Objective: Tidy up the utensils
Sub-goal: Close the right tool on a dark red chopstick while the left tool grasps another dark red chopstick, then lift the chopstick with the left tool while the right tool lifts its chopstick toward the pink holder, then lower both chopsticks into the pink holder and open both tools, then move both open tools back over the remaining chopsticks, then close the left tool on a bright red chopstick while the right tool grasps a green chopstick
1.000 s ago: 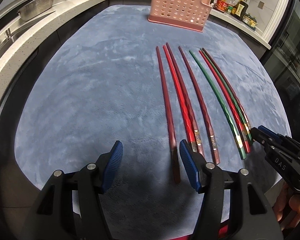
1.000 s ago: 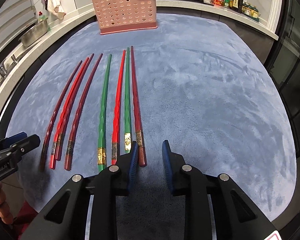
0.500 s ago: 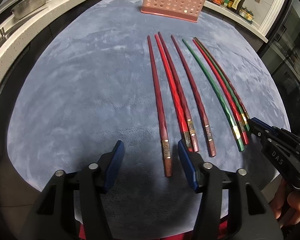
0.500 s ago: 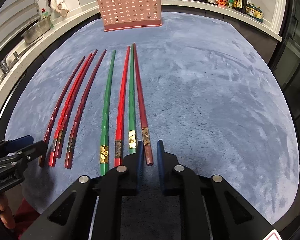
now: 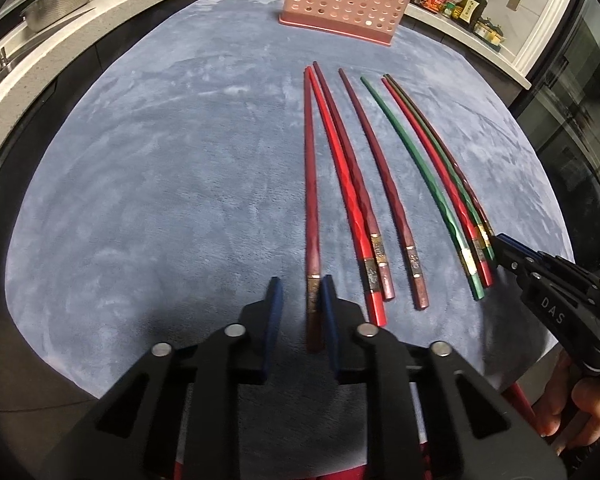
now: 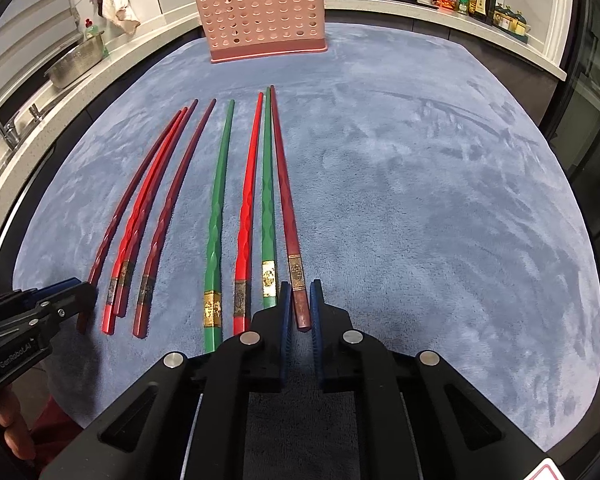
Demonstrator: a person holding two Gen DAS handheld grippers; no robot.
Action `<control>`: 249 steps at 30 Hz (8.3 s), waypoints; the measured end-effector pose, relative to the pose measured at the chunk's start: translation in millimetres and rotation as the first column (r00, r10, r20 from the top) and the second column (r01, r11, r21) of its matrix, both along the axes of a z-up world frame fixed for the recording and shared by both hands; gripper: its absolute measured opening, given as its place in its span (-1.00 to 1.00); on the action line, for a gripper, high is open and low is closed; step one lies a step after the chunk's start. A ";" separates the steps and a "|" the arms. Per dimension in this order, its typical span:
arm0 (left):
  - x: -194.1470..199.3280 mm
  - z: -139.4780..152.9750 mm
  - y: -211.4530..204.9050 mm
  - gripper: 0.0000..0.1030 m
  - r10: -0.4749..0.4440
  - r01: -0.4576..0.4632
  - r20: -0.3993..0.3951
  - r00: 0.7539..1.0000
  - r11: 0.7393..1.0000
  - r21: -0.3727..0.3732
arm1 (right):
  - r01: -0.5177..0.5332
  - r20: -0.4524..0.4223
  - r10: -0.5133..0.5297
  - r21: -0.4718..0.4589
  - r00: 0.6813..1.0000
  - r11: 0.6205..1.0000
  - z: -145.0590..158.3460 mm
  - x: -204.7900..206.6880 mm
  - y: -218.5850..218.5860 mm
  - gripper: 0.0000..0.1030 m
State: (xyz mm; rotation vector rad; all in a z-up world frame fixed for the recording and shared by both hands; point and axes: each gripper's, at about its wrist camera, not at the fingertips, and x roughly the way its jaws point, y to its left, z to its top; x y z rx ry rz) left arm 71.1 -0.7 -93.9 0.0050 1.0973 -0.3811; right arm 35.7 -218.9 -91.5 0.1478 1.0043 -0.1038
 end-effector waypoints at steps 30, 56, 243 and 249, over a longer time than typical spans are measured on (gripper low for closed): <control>-8.6 68.1 11.3 -0.86 0.031 -0.019 0.143 0.989 0.997 -0.081 | 0.016 0.144 -0.023 0.053 0.989 0.998 73.9 -13.7 -4.2 -0.86; 12.1 79.9 20.4 -0.69 0.021 -0.007 0.157 0.987 0.996 -0.088 | 0.056 0.280 -0.085 0.112 0.956 0.992 141.7 -7.0 -29.8 -0.86; -13.9 -2.1 -16.2 0.21 -0.067 0.061 0.068 0.995 0.994 0.089 | 0.024 0.015 -0.024 0.035 1.000 0.999 19.3 -12.7 -3.7 -0.39; -8.7 -1.8 -8.8 0.22 -0.035 0.030 0.064 0.997 0.996 0.081 | 0.025 0.007 -0.025 0.040 1.000 0.999 16.4 -10.9 -3.5 -0.39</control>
